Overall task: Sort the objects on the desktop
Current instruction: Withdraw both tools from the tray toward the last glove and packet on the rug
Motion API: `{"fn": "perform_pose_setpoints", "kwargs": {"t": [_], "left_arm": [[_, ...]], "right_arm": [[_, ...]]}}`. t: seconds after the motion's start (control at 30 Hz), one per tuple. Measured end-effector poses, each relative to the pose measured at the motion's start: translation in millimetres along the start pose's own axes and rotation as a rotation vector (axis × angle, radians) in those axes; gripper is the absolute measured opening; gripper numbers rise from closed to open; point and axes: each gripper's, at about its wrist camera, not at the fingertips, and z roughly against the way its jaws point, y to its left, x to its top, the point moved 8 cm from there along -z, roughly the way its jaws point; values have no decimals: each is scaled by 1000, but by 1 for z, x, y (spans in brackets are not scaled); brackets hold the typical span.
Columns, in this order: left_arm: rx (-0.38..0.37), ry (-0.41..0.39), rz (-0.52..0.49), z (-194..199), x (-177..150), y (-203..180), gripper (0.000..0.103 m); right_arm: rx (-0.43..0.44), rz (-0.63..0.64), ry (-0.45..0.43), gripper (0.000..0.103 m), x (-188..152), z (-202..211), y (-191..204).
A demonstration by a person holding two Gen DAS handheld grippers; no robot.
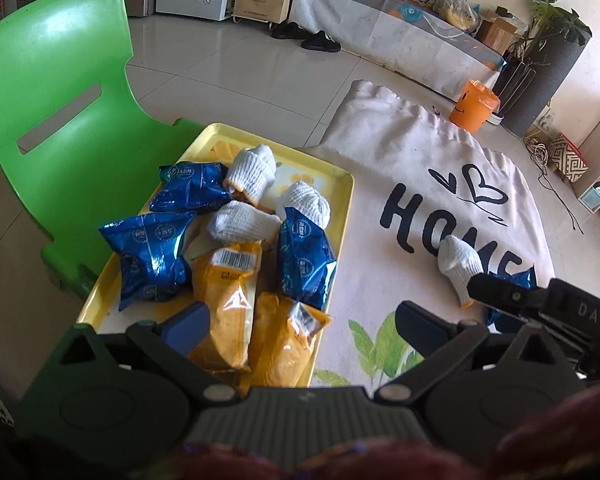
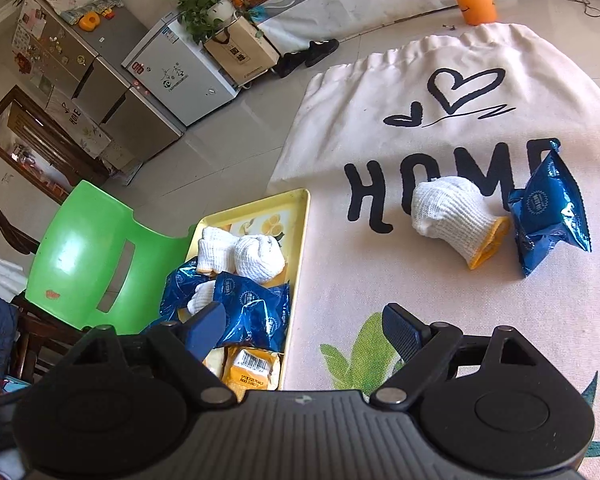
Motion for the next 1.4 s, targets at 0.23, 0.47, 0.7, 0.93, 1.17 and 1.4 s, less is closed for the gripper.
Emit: {"fn": "perform_pose_setpoints", "kwargs": {"t": [0.23, 0.47, 0.7, 0.93, 1.17, 1.4], "left_arm": [[-3, -13, 5, 39, -11, -5, 102], [-38, -12, 21, 69, -25, -16, 102], [-99, -7, -6, 99, -43, -44, 102], [-200, 16, -45, 117, -59, -85, 102], [-209, 45, -42, 79, -56, -115, 102], [-186, 85, 28, 13, -44, -130, 102]], "right_arm": [[3, -22, -40, 86, 5, 19, -5], [16, -43, -91, 86, 14, 45, -14], [13, -66, -154, 88, 28, 73, -30], [-28, -52, -193, 89, 39, 100, -48], [-218, -64, -188, 89, 47, 116, -90], [-304, -128, -105, 89, 48, 98, -128]]}}
